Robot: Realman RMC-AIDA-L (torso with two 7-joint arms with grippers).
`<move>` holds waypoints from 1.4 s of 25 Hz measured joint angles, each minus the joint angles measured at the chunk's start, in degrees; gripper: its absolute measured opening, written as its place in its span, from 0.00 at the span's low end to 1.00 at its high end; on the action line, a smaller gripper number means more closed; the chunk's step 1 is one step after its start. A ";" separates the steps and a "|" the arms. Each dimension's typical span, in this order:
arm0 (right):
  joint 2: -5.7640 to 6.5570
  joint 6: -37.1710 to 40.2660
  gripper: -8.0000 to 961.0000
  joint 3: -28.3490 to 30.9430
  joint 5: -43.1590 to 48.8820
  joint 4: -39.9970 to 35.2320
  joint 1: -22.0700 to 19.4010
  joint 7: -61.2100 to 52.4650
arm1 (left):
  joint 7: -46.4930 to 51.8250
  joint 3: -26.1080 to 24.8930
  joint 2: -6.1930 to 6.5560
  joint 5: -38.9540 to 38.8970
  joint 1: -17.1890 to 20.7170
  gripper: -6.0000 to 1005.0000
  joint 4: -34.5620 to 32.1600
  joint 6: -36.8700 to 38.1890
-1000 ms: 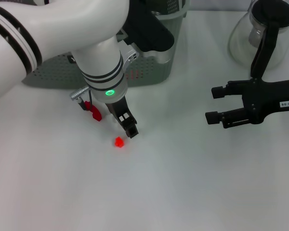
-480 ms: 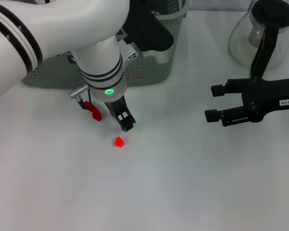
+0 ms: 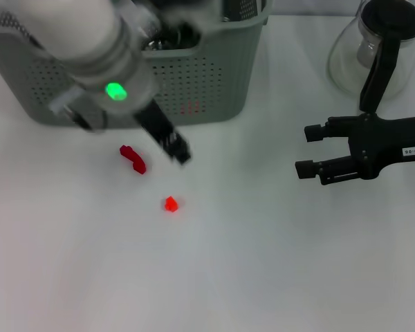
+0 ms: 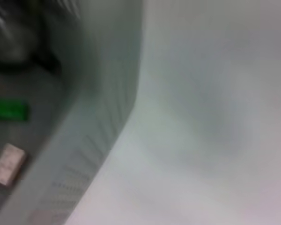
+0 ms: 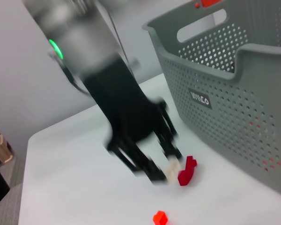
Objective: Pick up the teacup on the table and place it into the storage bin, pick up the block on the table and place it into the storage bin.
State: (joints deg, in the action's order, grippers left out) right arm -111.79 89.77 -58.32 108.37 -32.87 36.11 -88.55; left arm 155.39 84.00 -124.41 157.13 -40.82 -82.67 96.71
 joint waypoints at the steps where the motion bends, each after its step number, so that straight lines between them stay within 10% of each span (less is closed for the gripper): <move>1: -0.01 0.10 0.95 0.14 0.00 0.00 -0.04 0.04 | -1.14 -4.00 0.06 -1.82 1.11 0.42 -4.94 2.92; 8: -0.25 0.46 0.95 0.12 0.00 -0.24 -0.13 0.14 | -9.22 -34.69 4.37 -6.68 -2.13 0.42 -13.62 8.33; 15: -0.78 0.50 0.95 -0.11 0.07 0.02 0.08 -0.24 | -9.97 -39.44 10.67 -7.81 -6.21 0.43 1.10 -1.44; 23: -1.28 0.52 0.95 -0.13 0.82 0.09 0.08 -0.35 | -10.03 -38.72 12.10 -6.89 -7.41 0.50 9.92 -11.18; 29: -1.30 0.60 0.95 0.08 0.82 0.01 0.02 -0.37 | -14.43 -39.17 12.79 -8.96 -7.66 0.68 6.13 -1.58; 35: -1.49 0.31 0.95 0.39 0.81 0.10 -0.01 -0.46 | -25.05 -39.10 8.20 -19.18 -4.73 0.79 -4.52 15.81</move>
State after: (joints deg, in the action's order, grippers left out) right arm -113.28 90.08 -57.93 109.17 -32.78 36.10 -89.01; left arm 130.34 44.90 -116.21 137.94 -45.55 -87.20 112.51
